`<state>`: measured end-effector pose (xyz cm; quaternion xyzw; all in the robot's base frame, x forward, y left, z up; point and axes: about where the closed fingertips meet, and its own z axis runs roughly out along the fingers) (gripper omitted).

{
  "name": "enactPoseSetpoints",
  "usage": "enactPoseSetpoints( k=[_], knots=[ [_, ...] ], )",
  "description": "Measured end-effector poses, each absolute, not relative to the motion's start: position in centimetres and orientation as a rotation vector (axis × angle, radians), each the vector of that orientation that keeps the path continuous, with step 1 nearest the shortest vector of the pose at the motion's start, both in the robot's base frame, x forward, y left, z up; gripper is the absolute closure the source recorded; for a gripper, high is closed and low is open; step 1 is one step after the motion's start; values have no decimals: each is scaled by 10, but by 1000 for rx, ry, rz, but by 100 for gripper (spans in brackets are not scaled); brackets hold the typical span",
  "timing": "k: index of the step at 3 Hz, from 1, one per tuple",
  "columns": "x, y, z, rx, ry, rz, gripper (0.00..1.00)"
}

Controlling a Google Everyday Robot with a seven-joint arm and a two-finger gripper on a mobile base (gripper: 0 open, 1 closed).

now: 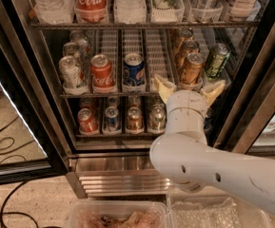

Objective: Pick orange can from middle shelf of fridge

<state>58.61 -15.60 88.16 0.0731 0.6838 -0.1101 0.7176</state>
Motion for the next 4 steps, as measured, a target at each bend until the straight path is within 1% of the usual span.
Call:
enactPoseSetpoints(
  k=[1,2,4],
  knots=[
    [587,-154,880,152,1518,-243,0],
    [587,-139,872,145,1496,-245,0],
    [586,-135,862,155,1497,-259,0]
  ],
)
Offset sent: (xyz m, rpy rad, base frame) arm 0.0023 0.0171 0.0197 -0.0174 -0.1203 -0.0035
